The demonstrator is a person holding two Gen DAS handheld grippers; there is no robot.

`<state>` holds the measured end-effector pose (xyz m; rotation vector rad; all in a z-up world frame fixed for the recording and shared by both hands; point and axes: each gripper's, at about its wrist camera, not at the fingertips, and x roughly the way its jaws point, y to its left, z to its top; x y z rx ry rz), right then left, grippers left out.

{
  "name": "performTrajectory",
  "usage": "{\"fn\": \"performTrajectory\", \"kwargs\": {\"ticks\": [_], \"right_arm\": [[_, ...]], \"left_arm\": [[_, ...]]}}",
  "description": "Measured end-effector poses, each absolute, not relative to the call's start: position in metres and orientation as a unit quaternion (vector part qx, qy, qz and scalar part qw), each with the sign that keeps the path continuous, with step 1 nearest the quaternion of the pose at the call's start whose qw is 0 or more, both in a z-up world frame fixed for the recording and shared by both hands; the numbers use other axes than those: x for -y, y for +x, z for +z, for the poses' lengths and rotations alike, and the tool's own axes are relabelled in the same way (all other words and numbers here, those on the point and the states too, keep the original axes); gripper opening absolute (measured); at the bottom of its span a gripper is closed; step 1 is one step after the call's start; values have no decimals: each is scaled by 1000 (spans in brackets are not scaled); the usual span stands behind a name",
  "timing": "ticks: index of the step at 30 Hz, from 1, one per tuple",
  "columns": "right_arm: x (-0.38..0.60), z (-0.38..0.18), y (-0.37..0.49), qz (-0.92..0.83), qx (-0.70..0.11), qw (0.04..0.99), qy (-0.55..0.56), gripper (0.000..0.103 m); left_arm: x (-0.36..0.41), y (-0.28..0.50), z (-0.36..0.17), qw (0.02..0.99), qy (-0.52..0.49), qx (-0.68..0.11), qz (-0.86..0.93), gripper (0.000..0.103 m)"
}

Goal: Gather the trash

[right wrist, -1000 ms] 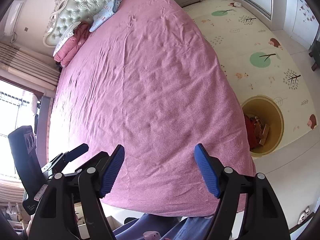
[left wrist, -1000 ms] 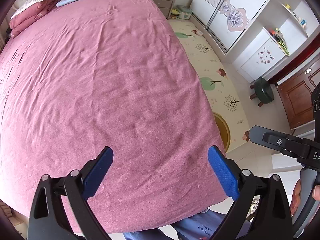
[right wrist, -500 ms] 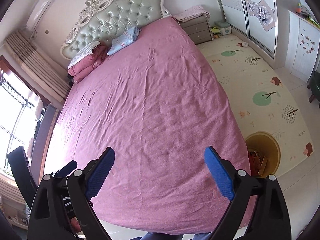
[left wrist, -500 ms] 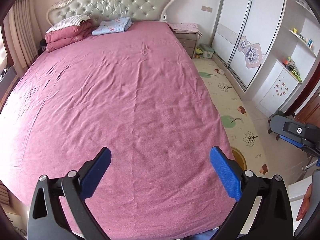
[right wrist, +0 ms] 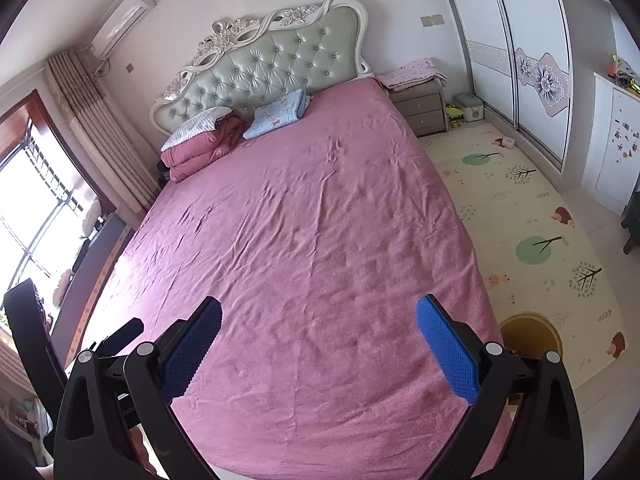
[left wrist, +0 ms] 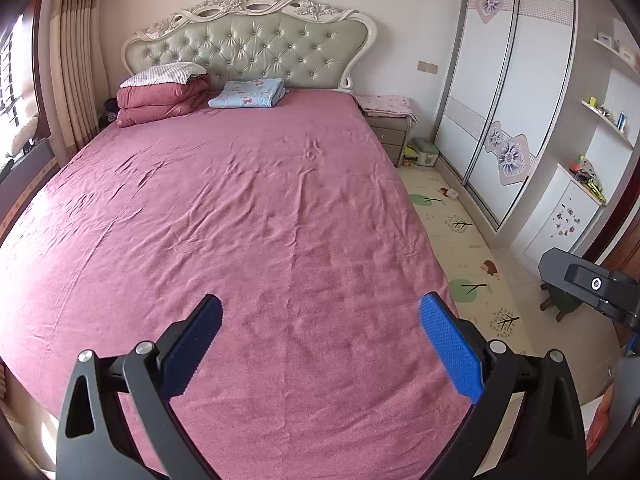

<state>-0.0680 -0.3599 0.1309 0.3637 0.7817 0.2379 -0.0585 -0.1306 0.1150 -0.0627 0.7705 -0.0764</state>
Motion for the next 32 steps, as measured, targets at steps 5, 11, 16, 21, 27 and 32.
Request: {"fn": "performTrajectory", "kwargs": {"ticks": [5, 11, 16, 21, 27, 32], "right_arm": [[355, 135, -69, 116, -371, 905, 173, 94], [351, 132, -66, 115, -376, 902, 178, 94], [351, 129, -64, 117, -380, 899, 182, 94], [349, 129, -62, 119, -380, 899, 181, 94], [347, 128, -60, 124, -381, 899, 175, 94], [346, 127, -60, 125, -380, 899, 175, 94]], "left_arm": [[125, -56, 114, 924, -33, -381, -33, 99], [116, -55, 112, 922, -31, -385, -14, 99], [108, -54, 110, 921, -39, -387, -3, 99], [106, -52, 110, 921, -40, -389, -1, 99], [104, -53, 110, 921, -40, -387, 0, 99], [104, -49, 109, 919, -41, -392, 8, 99]]}}
